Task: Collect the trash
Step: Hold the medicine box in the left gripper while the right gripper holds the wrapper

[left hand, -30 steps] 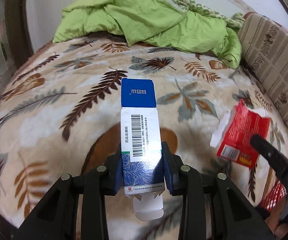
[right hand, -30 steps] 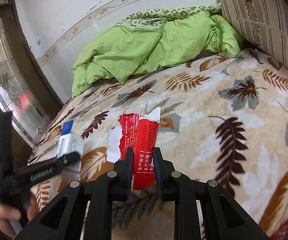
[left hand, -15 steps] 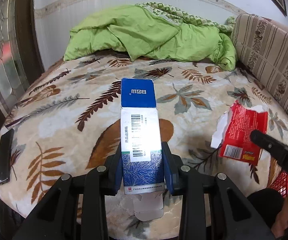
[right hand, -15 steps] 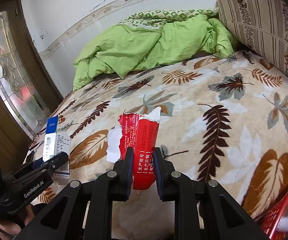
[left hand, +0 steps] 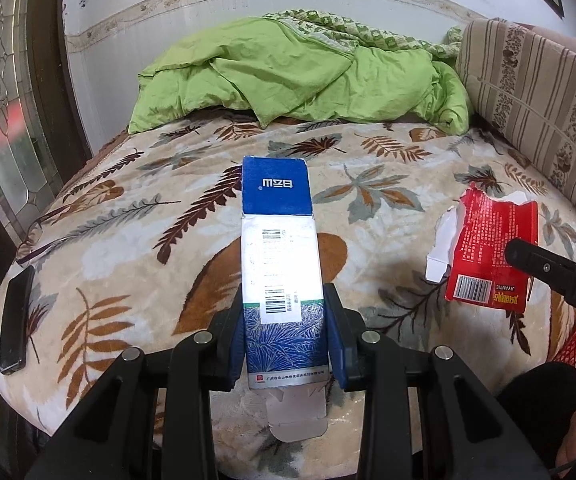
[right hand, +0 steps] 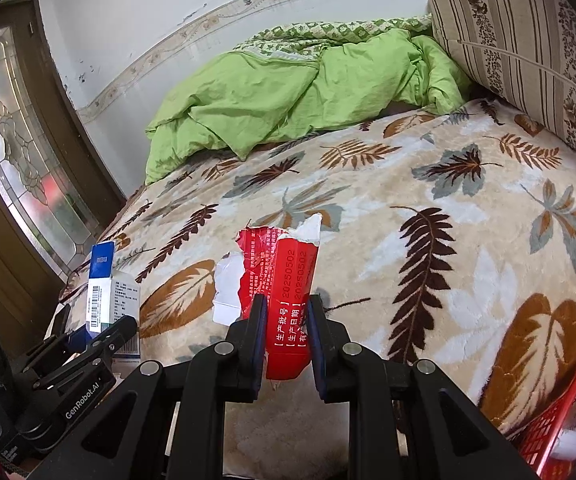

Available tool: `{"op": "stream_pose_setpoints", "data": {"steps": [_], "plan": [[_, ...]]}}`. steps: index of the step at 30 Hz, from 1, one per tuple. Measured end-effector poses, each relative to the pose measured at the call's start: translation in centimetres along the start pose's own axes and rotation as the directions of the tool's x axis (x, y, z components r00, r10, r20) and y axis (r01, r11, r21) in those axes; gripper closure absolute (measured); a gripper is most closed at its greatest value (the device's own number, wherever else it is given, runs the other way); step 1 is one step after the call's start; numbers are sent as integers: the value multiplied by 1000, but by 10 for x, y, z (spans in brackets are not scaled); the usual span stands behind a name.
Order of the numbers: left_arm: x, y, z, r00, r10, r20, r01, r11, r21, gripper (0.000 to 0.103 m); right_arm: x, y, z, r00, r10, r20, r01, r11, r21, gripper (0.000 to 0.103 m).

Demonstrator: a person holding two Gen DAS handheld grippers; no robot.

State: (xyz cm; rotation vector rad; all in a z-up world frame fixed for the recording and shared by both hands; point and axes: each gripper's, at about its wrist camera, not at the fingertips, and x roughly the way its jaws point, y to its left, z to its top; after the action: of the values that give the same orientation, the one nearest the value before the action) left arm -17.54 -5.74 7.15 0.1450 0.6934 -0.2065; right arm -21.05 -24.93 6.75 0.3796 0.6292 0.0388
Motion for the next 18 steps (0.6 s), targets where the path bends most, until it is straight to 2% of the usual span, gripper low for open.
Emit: {"op": "stream_pose_setpoints", "data": {"steps": [18], "plan": [[1, -4, -1, 1000, -1, 3, 1, 1000, 13, 70, 5, -2, 0, 1000, 7, -13, -7, 1000, 4, 83]]}}
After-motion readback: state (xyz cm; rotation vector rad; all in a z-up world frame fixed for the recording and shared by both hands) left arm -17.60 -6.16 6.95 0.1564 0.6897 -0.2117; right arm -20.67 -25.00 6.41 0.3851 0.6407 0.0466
